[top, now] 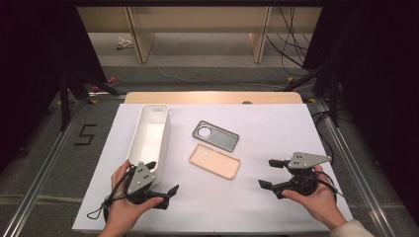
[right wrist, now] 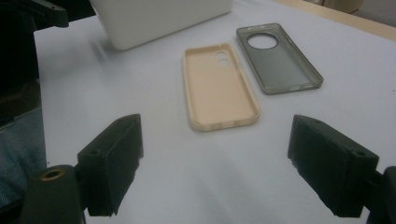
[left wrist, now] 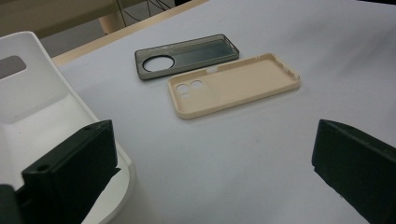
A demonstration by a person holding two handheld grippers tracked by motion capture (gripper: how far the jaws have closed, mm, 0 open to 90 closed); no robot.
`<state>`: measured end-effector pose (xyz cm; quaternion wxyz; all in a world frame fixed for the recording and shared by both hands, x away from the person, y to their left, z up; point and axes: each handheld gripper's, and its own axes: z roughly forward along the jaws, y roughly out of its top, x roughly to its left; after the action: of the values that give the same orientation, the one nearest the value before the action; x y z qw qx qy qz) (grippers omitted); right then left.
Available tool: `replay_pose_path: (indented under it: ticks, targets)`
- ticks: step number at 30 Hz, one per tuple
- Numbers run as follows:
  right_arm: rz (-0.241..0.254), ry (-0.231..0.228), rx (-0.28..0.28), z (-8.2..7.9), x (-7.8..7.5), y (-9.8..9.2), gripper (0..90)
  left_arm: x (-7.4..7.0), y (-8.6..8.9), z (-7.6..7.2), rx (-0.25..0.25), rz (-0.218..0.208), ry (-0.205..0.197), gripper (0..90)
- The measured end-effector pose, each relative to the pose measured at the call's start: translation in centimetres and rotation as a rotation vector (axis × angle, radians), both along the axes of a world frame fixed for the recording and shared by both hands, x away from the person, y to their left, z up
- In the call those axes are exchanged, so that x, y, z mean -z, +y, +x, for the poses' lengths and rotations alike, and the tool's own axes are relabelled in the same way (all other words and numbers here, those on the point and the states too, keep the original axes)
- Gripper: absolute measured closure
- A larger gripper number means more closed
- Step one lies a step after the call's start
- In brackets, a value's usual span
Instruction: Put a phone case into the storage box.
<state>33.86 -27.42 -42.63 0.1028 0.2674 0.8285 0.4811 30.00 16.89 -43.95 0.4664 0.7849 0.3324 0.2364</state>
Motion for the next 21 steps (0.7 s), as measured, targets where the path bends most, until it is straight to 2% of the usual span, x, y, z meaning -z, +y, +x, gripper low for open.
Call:
replay_pose_path:
  ticks: [8, 11, 14, 16, 18, 19, 20, 21]
  targets:
    - [0.002, 0.002, 0.008, 0.1, 0.2, -0.2, 20.0, -0.1, 0.0, 0.2, -0.002, 0.006, -0.004, 0.0]
    - [0.014, -0.010, 0.031, 0.3, 0.2, -0.2, 22.5, -0.1, -0.1, 0.2, -0.002, 0.004, -0.005, 0.0]
    - [0.034, -0.027, 0.056, 0.7, 0.0, -0.2, 31.3, 0.0, -0.1, 0.2, -0.003, 0.008, -0.005, 0.0]
    - [0.046, -0.034, 0.061, 1.1, -0.2, -0.1, 41.1, 0.0, 0.0, 0.0, -0.001, 0.005, -0.005, 0.0]
    - [0.030, -0.046, 0.061, 1.6, -0.6, 0.3, 54.0, 0.0, 0.2, 0.0, -0.006, 0.004, -0.006, 0.0]
    - [0.030, -0.046, 0.061, 1.6, -0.6, 0.3, 54.0, 0.0, 0.2, 0.0, -0.006, 0.004, -0.006, 0.0]
    - [-0.010, -0.048, 0.044, 2.4, -0.9, 1.1, 66.4, -0.2, 0.3, 0.0, -0.011, -0.001, -0.014, 0.0]
    - [-0.048, -0.054, 0.031, 2.8, -1.0, 1.6, 69.8, -0.3, 0.3, 0.0, -0.010, -0.002, -0.017, 0.0]
